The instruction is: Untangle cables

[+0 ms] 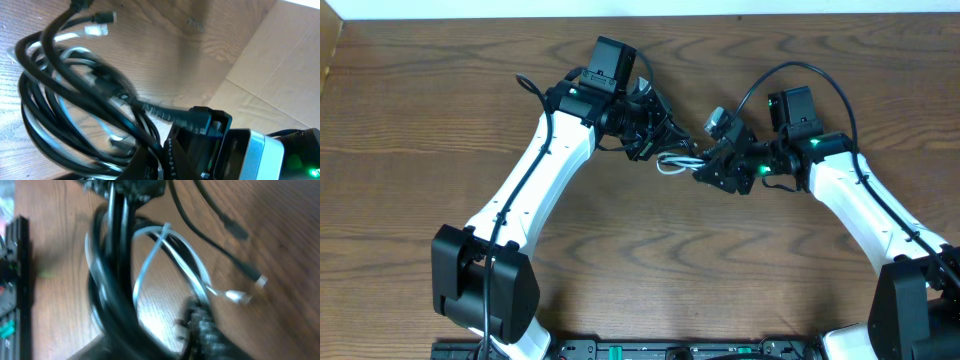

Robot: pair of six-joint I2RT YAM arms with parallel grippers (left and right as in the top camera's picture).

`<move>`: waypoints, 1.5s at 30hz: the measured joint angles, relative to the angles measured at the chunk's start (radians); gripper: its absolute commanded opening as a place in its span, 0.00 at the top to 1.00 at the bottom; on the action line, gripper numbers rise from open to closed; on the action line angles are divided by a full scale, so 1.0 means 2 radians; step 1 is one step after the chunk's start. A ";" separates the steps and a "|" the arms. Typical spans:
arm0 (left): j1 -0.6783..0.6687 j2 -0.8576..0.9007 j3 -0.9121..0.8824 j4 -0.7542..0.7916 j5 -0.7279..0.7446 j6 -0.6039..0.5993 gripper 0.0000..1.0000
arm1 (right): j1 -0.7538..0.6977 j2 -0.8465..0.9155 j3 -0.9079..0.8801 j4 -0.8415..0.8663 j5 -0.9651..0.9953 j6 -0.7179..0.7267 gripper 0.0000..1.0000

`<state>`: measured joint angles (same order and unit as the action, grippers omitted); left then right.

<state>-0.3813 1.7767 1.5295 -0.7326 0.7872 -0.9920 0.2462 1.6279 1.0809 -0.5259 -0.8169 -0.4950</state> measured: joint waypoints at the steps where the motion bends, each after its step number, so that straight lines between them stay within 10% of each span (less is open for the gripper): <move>1: 0.000 0.000 0.000 0.000 -0.001 0.000 0.92 | 0.000 0.000 0.000 0.001 0.000 0.000 0.98; 7: 0.000 0.000 0.000 0.001 -0.041 0.015 0.92 | 0.000 0.000 0.000 0.003 -0.008 0.040 0.99; 16: 0.010 0.000 0.000 -0.001 -0.162 0.147 0.18 | -0.008 0.000 0.000 -0.039 -0.011 0.101 0.99; 33: 0.040 0.000 0.000 -0.099 -0.072 0.461 0.27 | -0.017 0.000 0.000 -0.061 -0.068 0.142 0.99; 45: 0.037 0.000 -0.011 -0.091 -0.039 0.513 0.30 | -0.043 0.000 0.000 -0.061 -0.135 0.154 0.99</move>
<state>-0.3080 1.7767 1.5082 -0.9138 0.7094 0.0345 0.1608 1.6279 1.0809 -0.6476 -1.0866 -0.1871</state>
